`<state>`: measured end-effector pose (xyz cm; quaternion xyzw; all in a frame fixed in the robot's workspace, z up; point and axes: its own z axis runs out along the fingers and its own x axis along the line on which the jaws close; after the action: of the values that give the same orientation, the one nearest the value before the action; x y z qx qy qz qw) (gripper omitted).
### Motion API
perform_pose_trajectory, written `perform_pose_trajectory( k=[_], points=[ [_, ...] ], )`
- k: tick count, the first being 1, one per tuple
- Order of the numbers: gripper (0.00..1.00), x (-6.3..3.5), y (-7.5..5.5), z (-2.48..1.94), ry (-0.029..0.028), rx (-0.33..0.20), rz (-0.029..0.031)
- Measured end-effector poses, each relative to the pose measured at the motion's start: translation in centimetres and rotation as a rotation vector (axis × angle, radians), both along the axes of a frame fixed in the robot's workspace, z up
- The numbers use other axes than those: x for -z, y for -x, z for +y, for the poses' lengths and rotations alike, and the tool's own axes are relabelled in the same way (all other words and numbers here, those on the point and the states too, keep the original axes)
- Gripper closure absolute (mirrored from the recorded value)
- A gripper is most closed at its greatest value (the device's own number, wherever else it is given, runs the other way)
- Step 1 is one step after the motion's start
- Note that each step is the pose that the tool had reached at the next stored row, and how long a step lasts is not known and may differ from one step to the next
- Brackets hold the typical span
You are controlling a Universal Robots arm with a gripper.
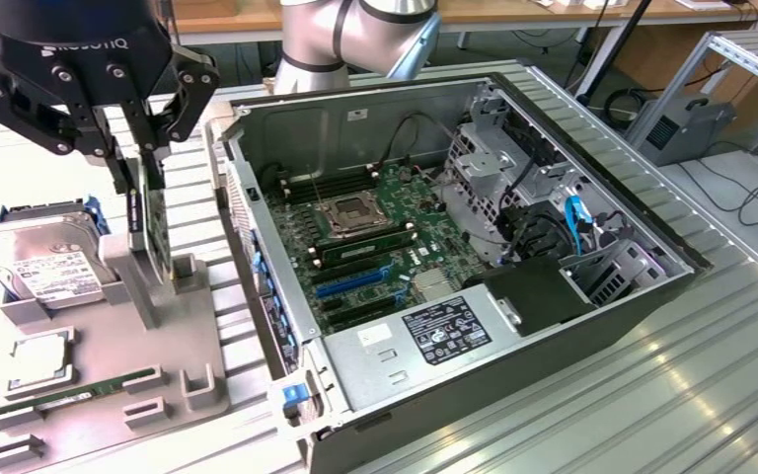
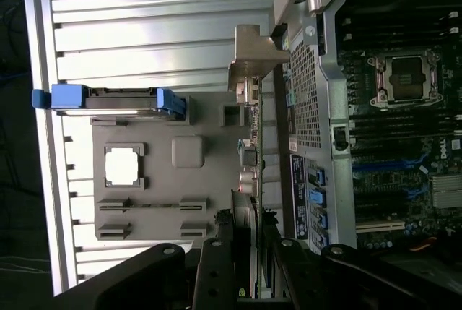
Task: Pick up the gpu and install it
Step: 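Pick up the gpu and move the gpu toward the slot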
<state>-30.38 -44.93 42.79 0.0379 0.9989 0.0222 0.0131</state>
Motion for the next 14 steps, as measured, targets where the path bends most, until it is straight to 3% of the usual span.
perform_pose_trajectory(
  k=[7,14],
  points=[
    [0.74,-0.01,0.0,0.00,0.0001,0.000,0.0001],
    [0.74,0.05,-5.1,0.00,0.0001,0.000,0.0001]
  ],
)
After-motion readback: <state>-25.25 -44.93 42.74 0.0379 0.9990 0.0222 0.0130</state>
